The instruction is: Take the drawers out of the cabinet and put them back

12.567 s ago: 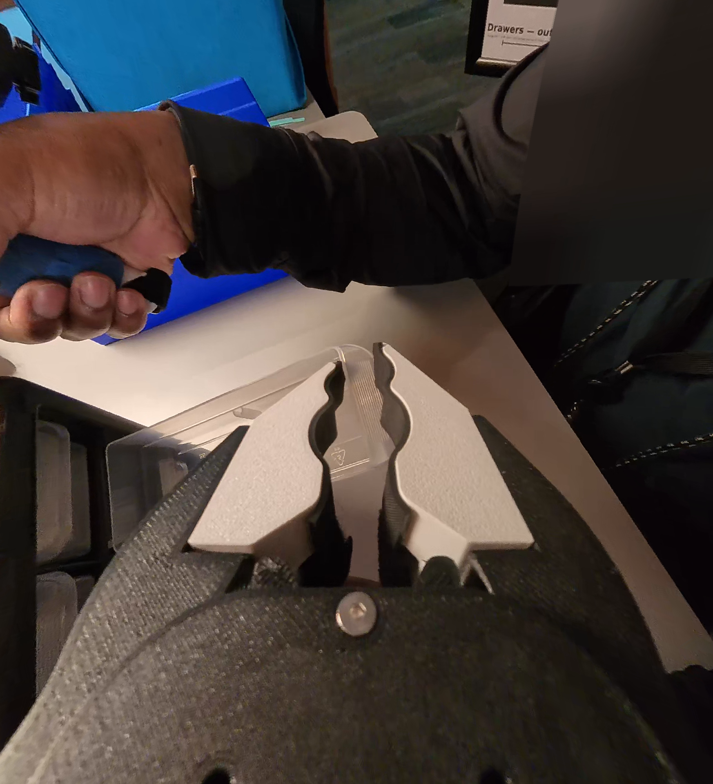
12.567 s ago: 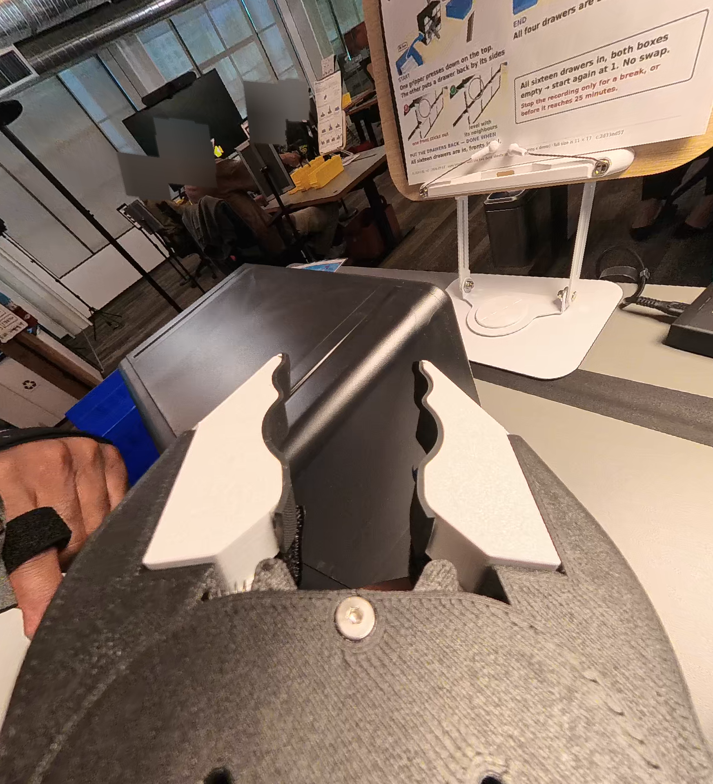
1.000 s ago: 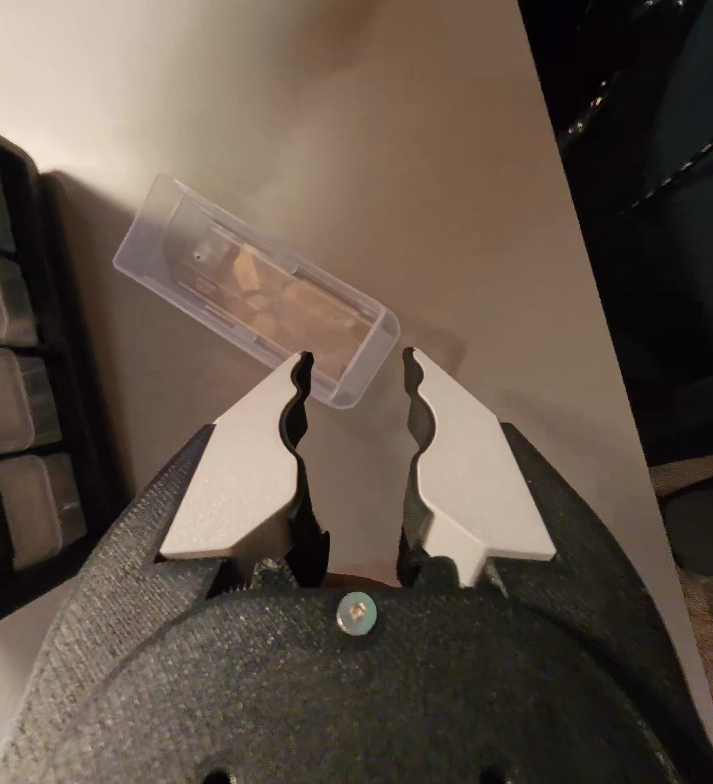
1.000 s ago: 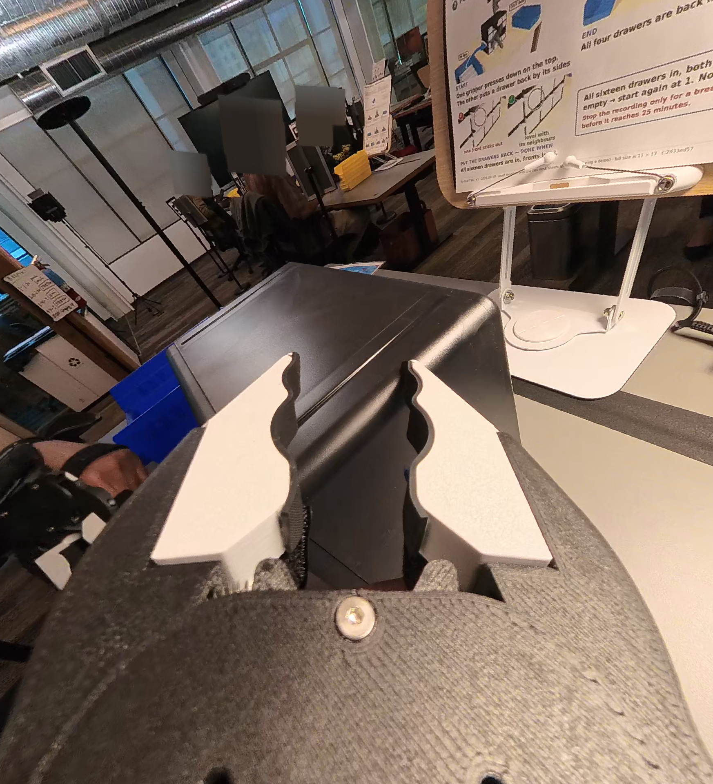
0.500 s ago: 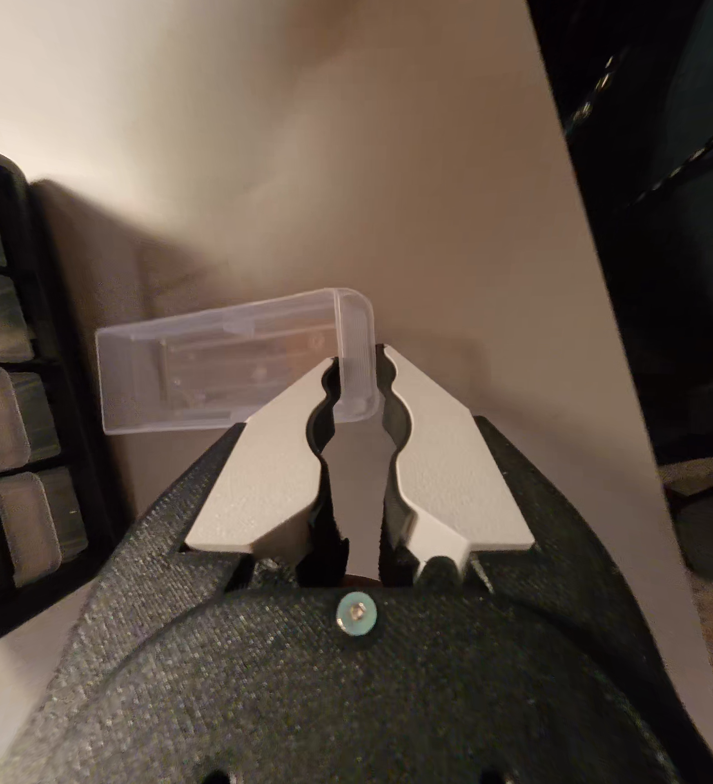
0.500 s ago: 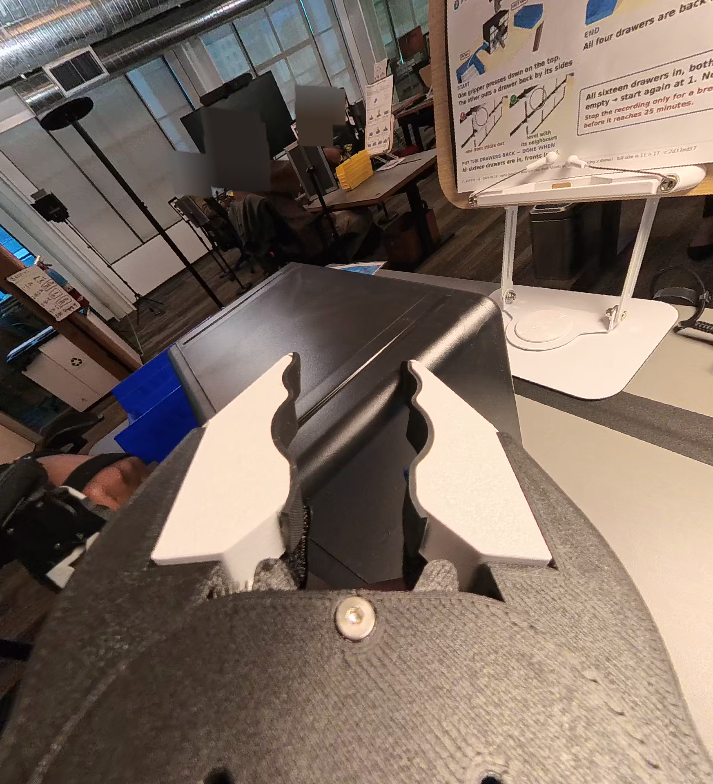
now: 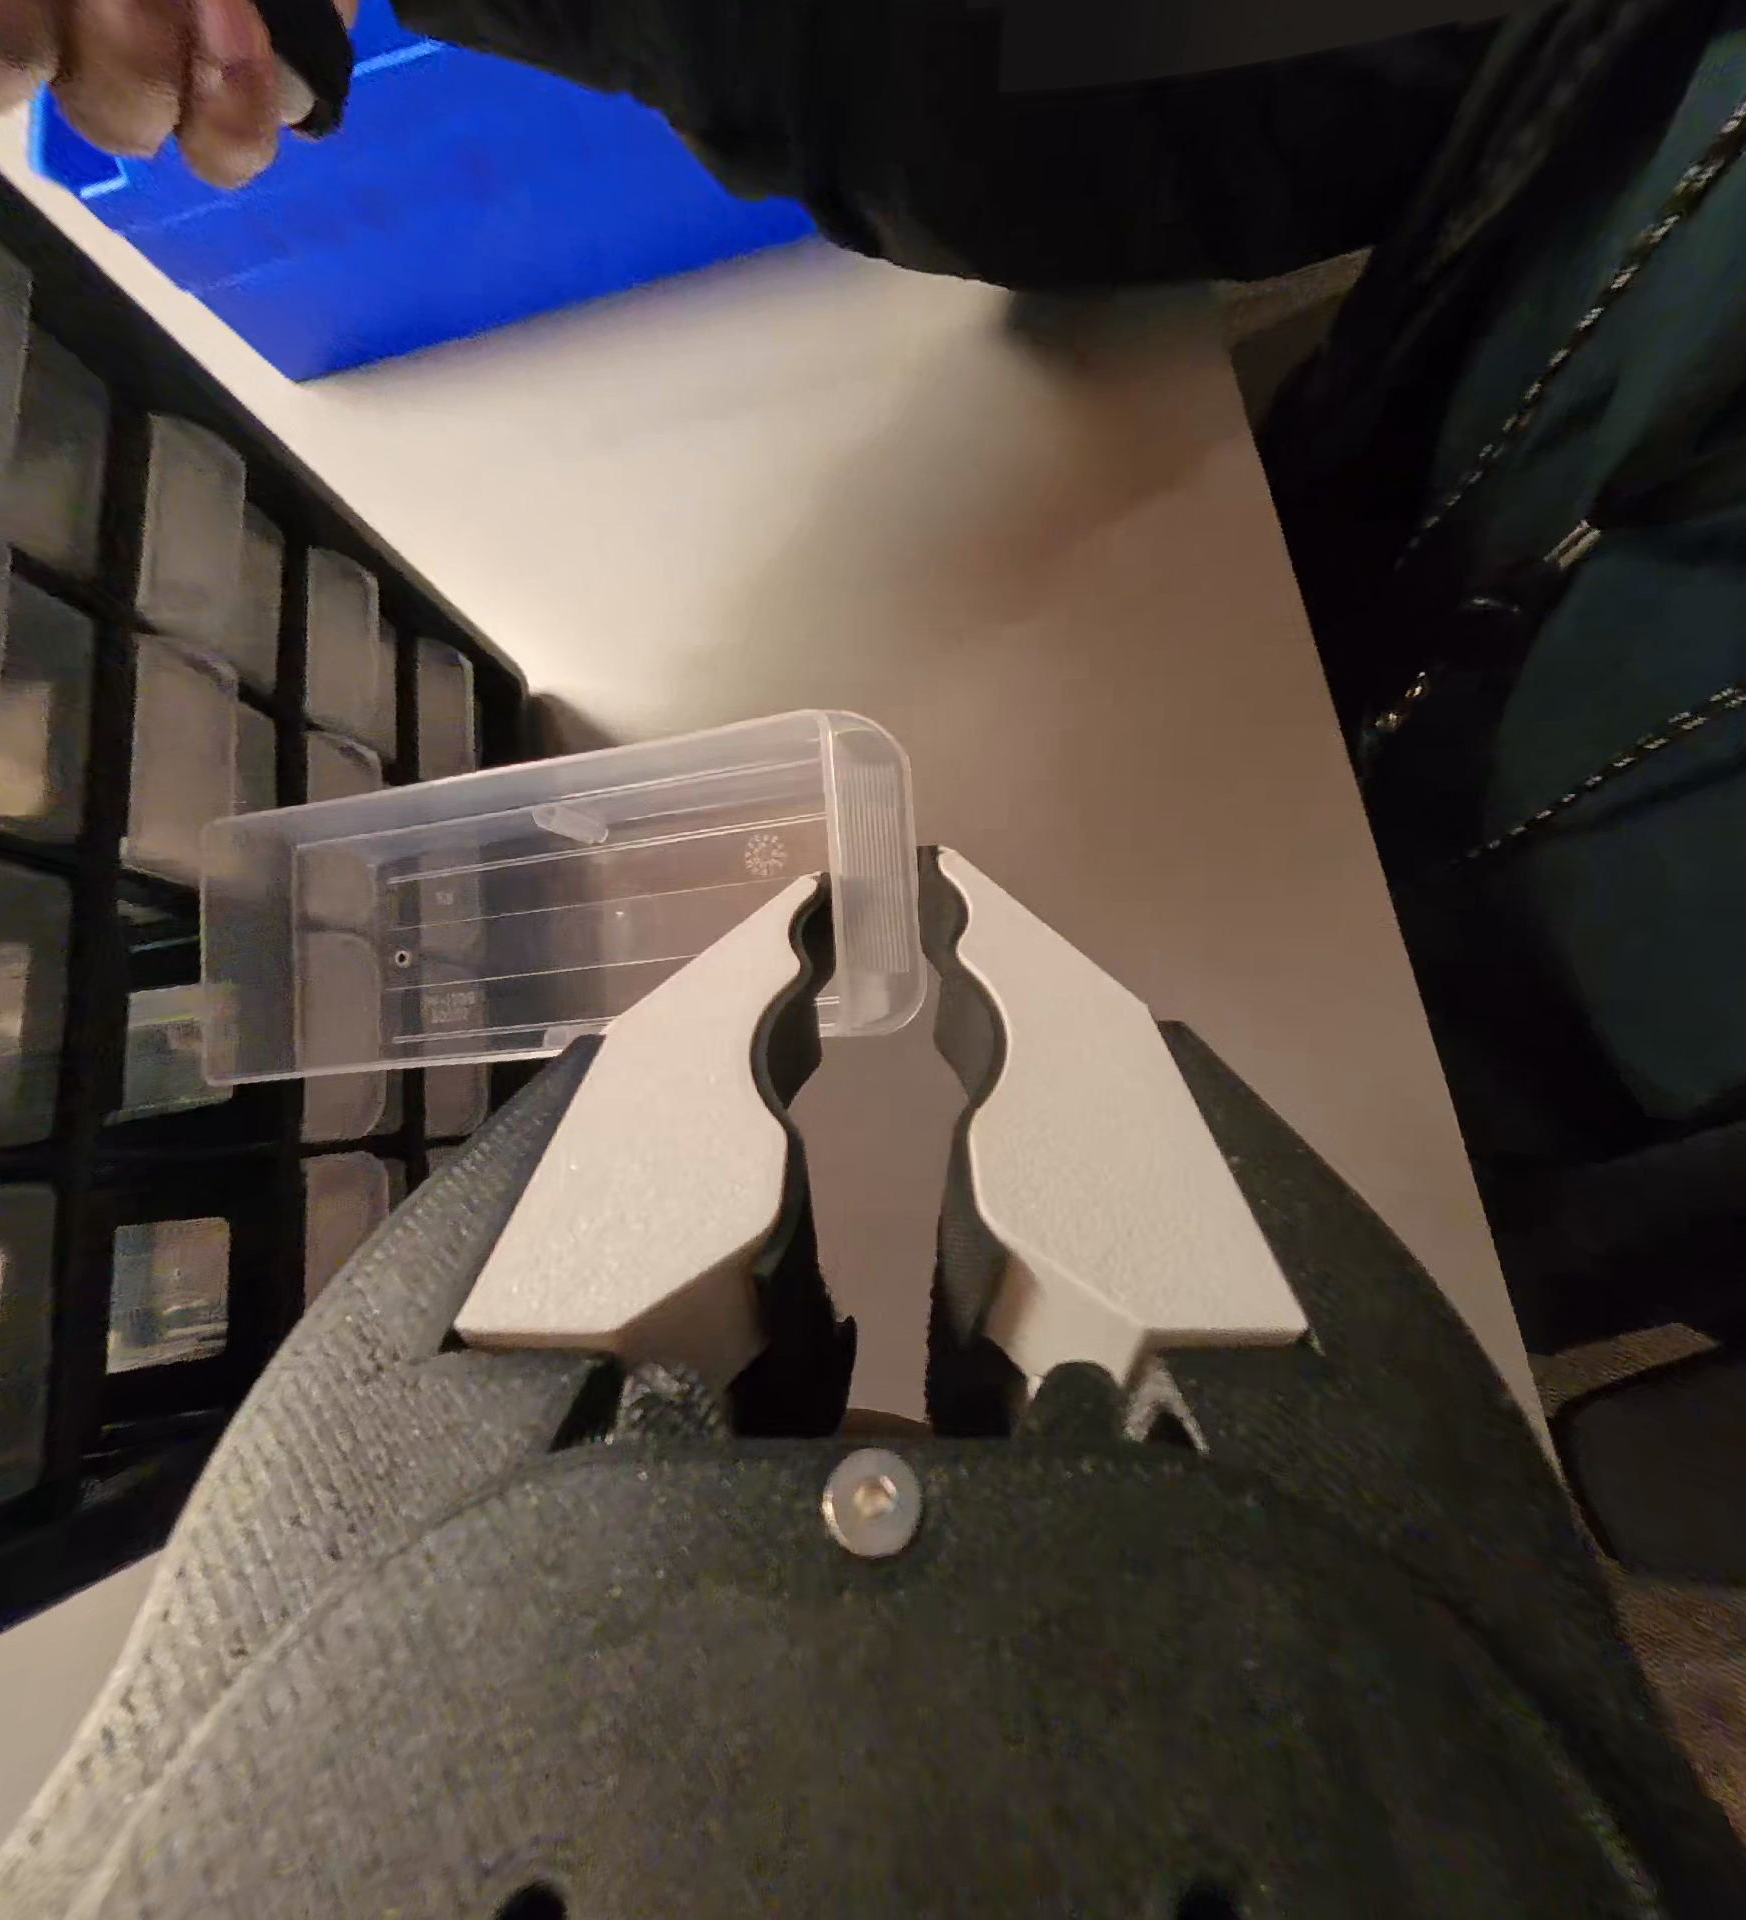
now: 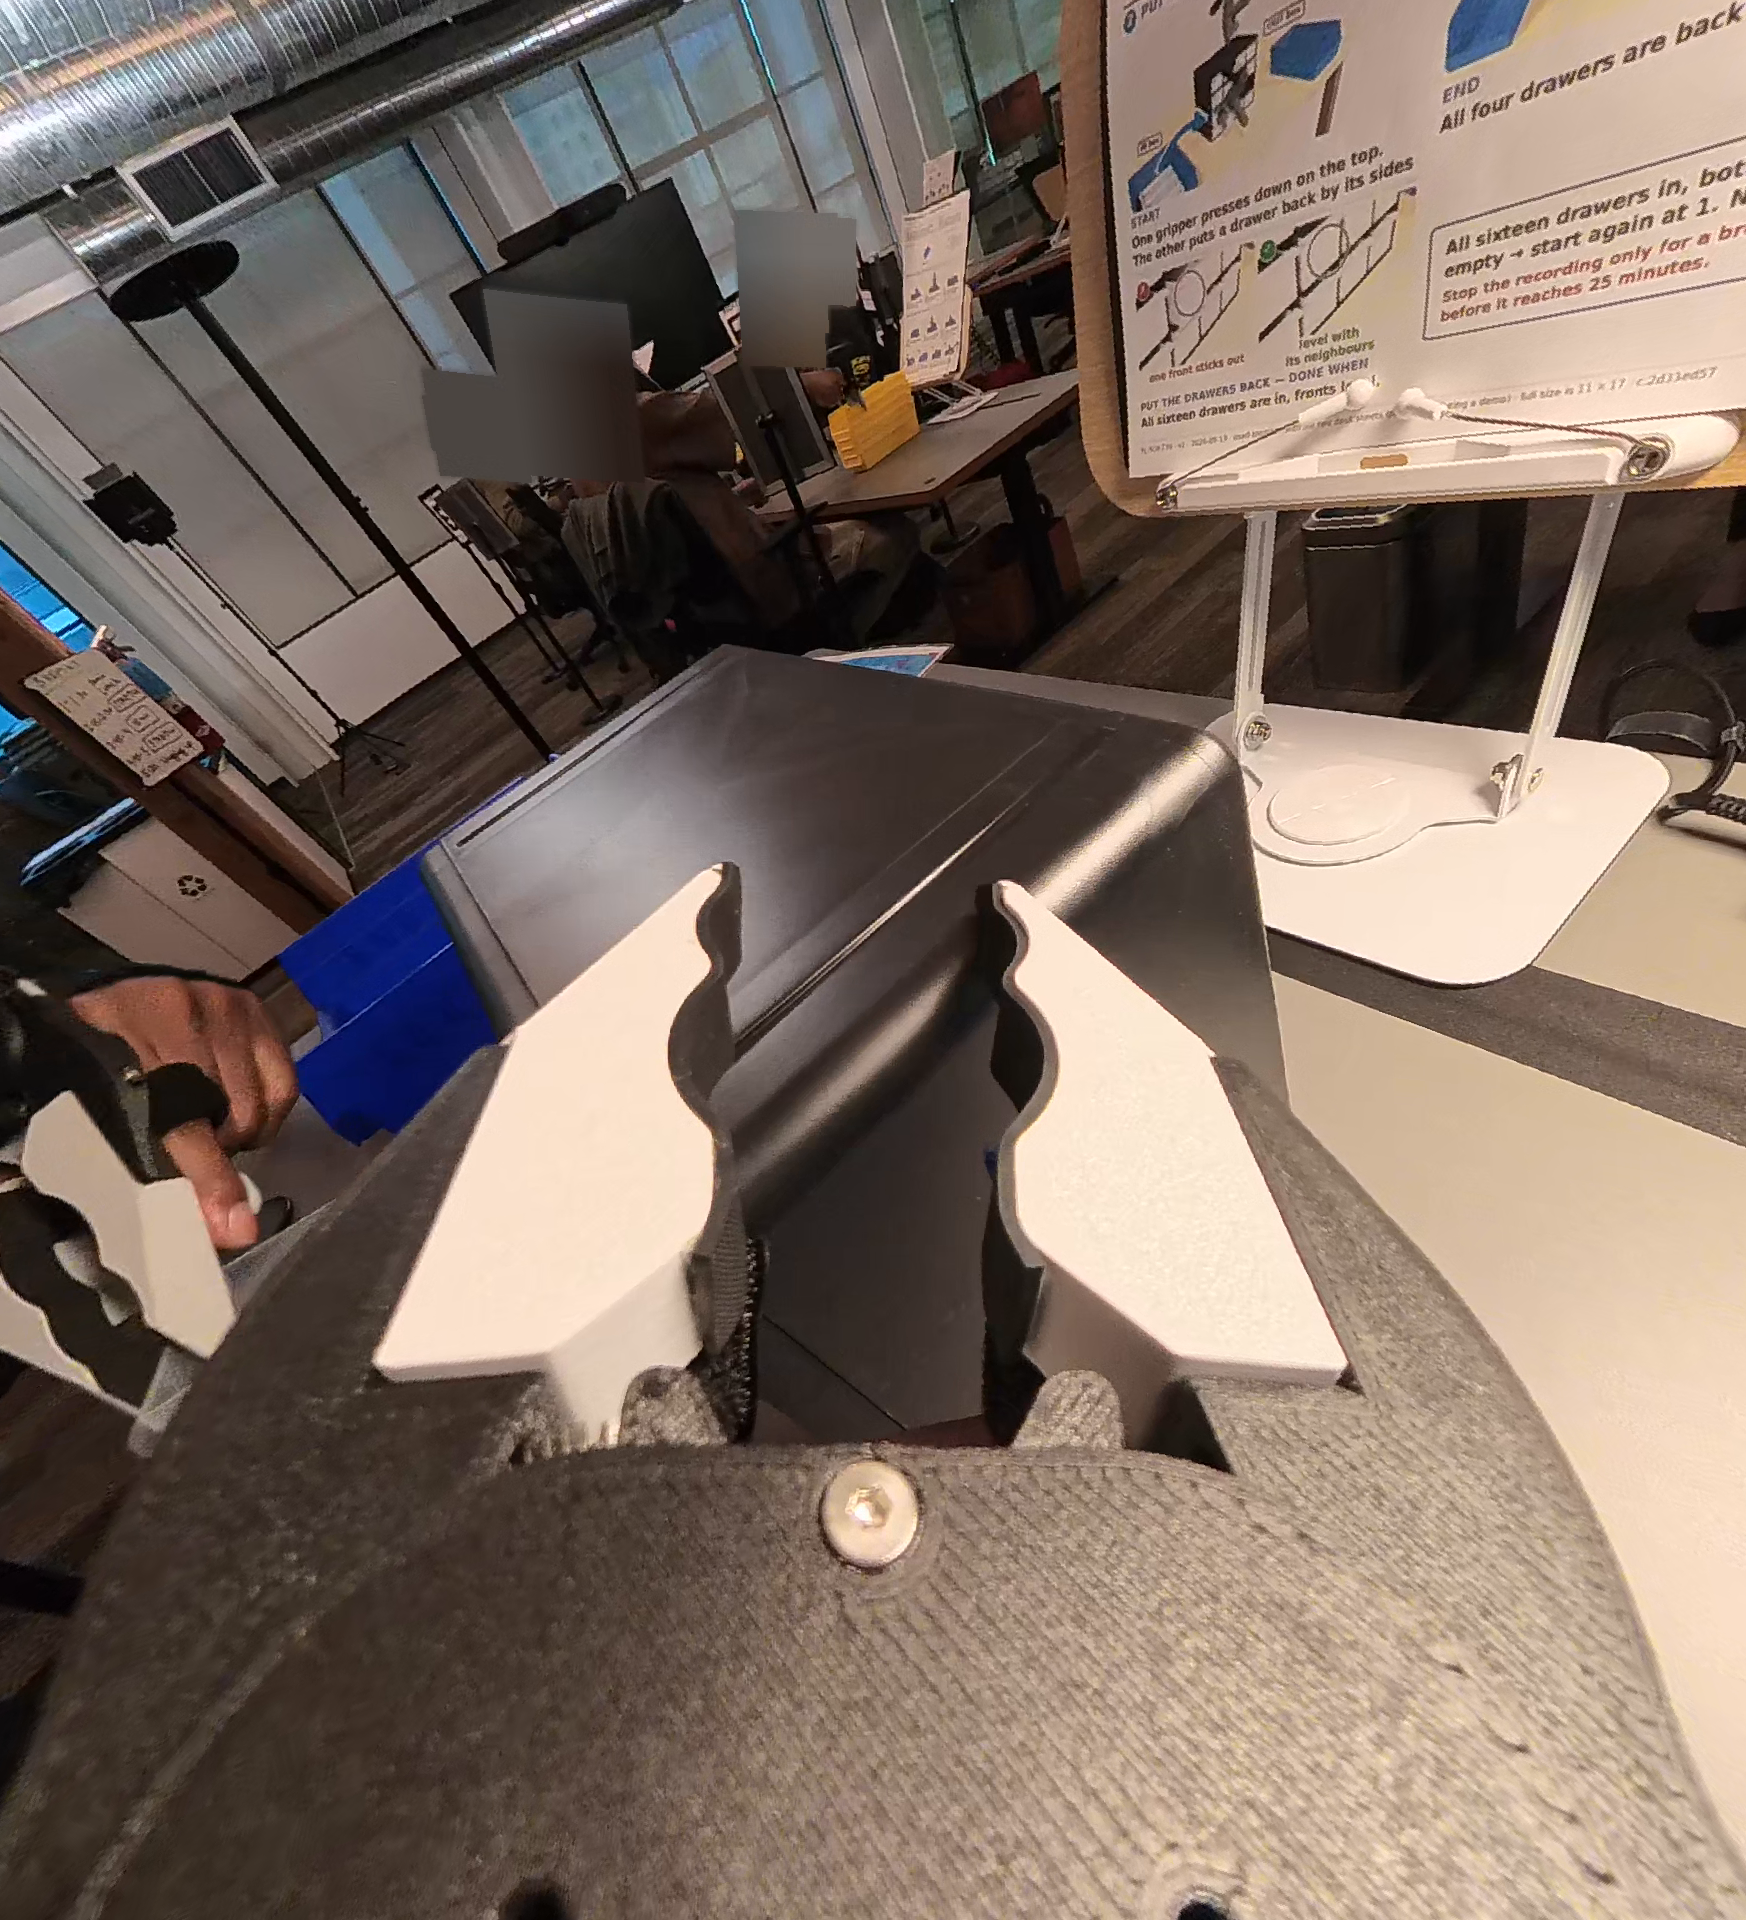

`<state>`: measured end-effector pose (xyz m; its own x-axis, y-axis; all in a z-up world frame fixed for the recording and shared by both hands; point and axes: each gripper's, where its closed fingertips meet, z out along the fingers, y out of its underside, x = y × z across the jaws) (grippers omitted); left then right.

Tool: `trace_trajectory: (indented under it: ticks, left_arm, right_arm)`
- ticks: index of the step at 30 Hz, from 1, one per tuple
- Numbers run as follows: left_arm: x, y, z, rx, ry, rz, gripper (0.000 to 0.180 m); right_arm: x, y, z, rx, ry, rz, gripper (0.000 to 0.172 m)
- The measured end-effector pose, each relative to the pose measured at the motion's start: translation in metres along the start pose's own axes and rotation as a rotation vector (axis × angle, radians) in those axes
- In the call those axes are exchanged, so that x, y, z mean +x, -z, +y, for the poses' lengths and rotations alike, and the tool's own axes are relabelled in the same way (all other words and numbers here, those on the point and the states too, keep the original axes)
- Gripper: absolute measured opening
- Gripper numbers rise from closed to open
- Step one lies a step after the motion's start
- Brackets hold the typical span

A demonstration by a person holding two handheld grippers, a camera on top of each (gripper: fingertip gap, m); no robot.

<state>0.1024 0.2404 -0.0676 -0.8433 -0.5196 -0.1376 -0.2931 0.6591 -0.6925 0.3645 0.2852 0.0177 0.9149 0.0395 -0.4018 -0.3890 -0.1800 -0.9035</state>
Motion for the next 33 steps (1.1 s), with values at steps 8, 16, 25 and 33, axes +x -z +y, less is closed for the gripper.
trace_trajectory:
  ticks: [8,16,25,33]
  left_arm:
    - [-0.019,-0.001,0.007,-0.035,0.045,-0.005,0.016]
    - [-0.024,0.0,0.005,-0.08,-0.002,-0.03,0.016]
    - [-0.042,-0.003,0.021,-0.245,-0.096,-0.143,0.016]
    - [-0.109,0.005,0.035,-0.267,-0.182,-0.571,0.033]
  right_arm:
    - [0.0,0.0,0.0,0.001,-0.006,-0.011,0.049]
    - [0.0,0.0,0.0,0.002,-0.007,-0.012,0.049]
    - [0.0,-0.001,0.0,0.003,-0.006,-0.013,0.049]
    - [0.0,-0.001,0.0,0.003,-0.004,-0.012,0.049]
